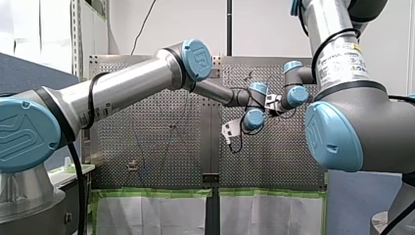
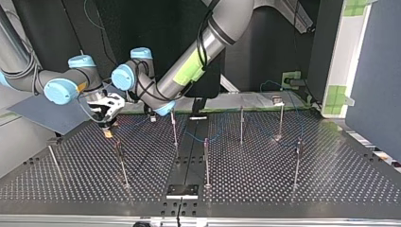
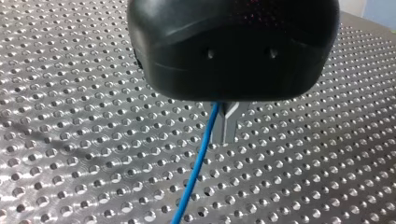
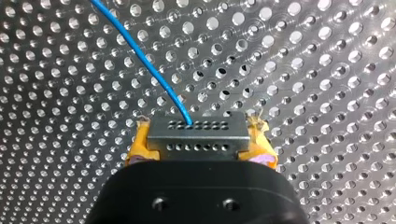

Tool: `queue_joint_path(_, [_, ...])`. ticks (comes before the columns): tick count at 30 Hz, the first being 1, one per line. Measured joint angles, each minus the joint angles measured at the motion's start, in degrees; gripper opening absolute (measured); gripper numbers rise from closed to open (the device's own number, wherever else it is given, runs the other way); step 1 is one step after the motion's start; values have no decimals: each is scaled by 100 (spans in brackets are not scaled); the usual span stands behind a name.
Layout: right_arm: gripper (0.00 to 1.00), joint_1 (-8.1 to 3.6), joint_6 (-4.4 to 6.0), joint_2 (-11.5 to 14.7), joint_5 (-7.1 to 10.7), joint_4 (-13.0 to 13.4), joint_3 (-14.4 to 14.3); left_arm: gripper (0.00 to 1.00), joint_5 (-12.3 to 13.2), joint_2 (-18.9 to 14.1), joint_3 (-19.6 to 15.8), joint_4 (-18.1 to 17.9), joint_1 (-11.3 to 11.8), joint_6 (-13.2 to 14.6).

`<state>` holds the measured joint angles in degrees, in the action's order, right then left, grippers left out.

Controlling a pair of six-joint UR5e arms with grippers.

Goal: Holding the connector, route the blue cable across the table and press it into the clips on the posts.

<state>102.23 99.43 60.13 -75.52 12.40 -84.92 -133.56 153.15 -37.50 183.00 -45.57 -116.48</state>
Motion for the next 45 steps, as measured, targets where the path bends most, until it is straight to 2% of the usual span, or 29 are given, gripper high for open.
queue_joint_path(4, [0, 3, -5, 68, 2, -75, 2, 0, 14, -90, -42, -8, -10, 1])
queue_joint_path(9, [0, -1, 34, 293, 49, -116, 9, 0, 17, -310, -242, -129, -22, -11])
queue_joint_path(17, [0, -32, 275, 689, 257, -282, 53, 0, 11, -701, -628, -248, -64, 33])
queue_joint_path(23, [0, -81, 392, 980, 303, -526, 57, 0, 11, -1020, -734, -255, -110, 151])
queue_joint_path(30, [0, -143, 482, 1355, 370, -748, 58, 0, 5, -1360, -732, -255, -176, 235])
queue_joint_path(38, [0, -236, 518, 1753, 476, -827, 69, 0, -2, -1763, -692, -317, -261, 277])
queue_joint_path(45, [0, -298, 526, 1860, 603, -910, 142, 0, -22, -1954, -641, -503, -269, 376])
